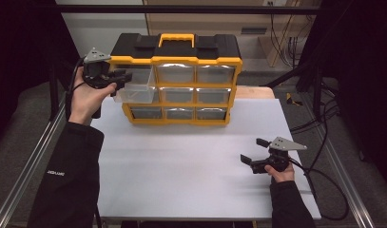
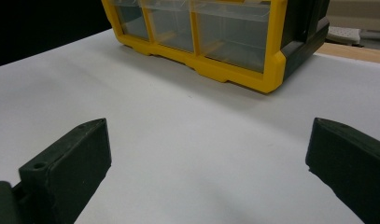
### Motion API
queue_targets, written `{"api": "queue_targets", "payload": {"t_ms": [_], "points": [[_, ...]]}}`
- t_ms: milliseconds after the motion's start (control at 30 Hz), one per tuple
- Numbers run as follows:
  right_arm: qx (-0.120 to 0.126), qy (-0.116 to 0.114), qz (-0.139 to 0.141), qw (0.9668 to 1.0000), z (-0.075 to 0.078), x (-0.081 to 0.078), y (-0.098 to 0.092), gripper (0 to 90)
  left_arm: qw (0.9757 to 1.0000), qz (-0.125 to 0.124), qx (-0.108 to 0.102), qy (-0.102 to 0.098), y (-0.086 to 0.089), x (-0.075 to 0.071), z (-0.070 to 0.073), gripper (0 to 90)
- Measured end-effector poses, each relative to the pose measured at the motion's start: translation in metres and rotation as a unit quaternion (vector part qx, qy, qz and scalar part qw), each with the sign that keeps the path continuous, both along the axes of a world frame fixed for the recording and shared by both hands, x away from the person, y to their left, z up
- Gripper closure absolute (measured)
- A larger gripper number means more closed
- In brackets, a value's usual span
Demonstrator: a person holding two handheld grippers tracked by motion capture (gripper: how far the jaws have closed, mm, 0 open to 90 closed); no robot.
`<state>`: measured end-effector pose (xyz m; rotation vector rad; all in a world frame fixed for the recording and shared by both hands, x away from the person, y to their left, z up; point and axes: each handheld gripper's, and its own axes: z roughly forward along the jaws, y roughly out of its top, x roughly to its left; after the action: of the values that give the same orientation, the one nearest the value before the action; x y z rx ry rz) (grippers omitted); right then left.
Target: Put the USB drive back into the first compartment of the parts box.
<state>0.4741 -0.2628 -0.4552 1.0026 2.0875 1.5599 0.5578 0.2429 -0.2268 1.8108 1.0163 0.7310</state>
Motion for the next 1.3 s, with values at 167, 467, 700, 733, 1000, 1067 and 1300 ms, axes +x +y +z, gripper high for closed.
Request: {"api": "queue_targets", "payload": {"t_ms": [167,467,700,733,1000,1067,1300], "points": [[0.001,0.0,0.0,1.0,0.0,0.0,0.0,0.8,0.9996,-0.001,-0.016,-0.022,0.003,-0.005,0.003,52.1],[0.002,0.0,-0.001,1.0,0.001,0.0,0.0,0.8,0.9987,-0.006,-0.028,-0.042,0.006,-0.014,0.007,33.6],[0.002,-0.001,-0.001,1.0,0.001,-0.001,-0.001,0.8,0.9982,-0.018,-0.029,-0.049,0.007,-0.021,0.008,19.6],[0.003,0.0,-0.001,1.0,0.001,-0.001,-0.001,0.7,0.9982,-0.02,-0.029,-0.049,0.007,-0.022,0.008,18.2],[0.003,0.0,-0.001,1.0,0.001,-0.001,0.0,0.7,0.9975,-0.039,-0.033,-0.049,0.01,-0.03,0.006,8.4],[0.004,-0.001,-0.001,1.0,0.001,-0.001,0.0,0.7,0.9975,-0.038,-0.032,-0.051,0.012,-0.032,0.005,7.3],[0.004,0.0,-0.001,1.0,0.001,-0.001,0.0,0.7,0.997,-0.044,-0.029,-0.057,0.017,-0.039,0.003,4.4]]}}
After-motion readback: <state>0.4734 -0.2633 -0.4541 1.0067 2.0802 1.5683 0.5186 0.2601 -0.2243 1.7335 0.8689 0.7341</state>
